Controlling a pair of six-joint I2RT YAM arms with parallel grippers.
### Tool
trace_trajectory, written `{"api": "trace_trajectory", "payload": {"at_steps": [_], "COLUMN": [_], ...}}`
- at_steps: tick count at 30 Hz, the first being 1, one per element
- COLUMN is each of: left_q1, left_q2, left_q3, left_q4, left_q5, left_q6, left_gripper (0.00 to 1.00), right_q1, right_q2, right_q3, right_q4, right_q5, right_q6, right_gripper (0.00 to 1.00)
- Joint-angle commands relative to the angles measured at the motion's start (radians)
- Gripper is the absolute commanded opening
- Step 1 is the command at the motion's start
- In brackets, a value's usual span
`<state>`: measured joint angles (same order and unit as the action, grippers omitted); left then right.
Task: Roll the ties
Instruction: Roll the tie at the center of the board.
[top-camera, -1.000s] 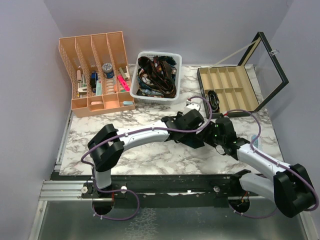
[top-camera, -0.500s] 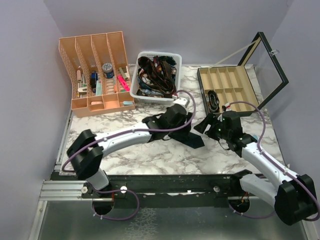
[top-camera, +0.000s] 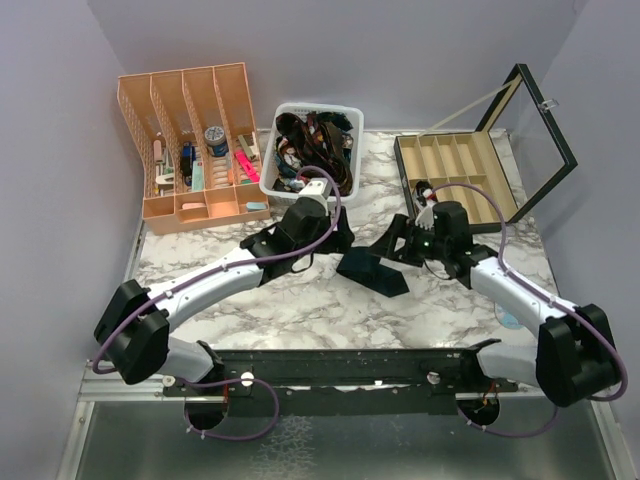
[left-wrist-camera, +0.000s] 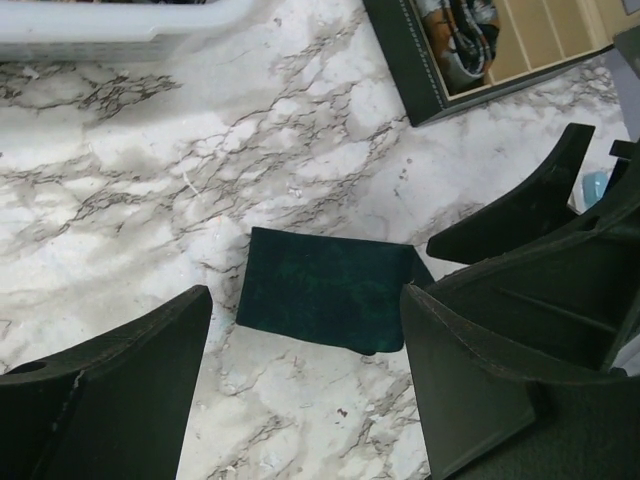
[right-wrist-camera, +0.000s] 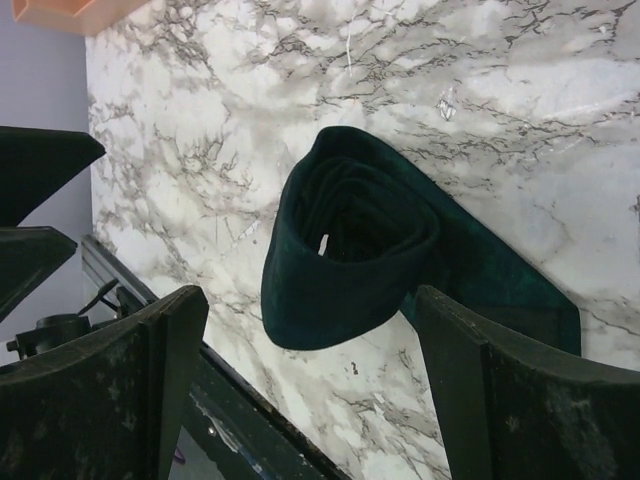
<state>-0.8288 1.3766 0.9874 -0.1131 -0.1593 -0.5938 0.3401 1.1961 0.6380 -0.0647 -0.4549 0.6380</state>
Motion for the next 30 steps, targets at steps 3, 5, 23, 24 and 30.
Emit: {"api": "trace_trajectory", "payload": {"at_steps": [3, 5, 23, 24, 30], "left_q1": [0.037, 0.041, 0.046, 0.046, 0.046], "left_q2": [0.039, 0.063, 0.232, 0.235, 0.267], "left_q3": [-0.042, -0.045, -0.038, -0.041, -0.058], "left_q4": [0.024, 0.036, 0.145, 0.155, 0.227], "left_q5": [0.064, 0.074, 0.224, 0.229, 0.28], "left_q6": [-0.035, -0.038, -0.027, -0.03, -0.038], "left_gripper": [0.77, 0.77, 0.77, 0.77, 0.78], "right_q1": [0.005, 0.006, 0.002, 0.002, 0.002], "right_q2": [0.124, 0.15, 0.086, 0.076, 0.069], "right_q3": [0.067, 0.069, -0.042, -0.053, -0.078], "right_q4": [-0.031, -0.032, -0.125, -0.125, -0.158], "right_q5": [-0.122, -0.127, 0.117, 0.121, 0.193], "right_q6": [-0.072, -0.073, -0.153, -0.154, -0.179], "right_gripper": [0.87, 0.83, 0.51, 0.51, 0.51]}}
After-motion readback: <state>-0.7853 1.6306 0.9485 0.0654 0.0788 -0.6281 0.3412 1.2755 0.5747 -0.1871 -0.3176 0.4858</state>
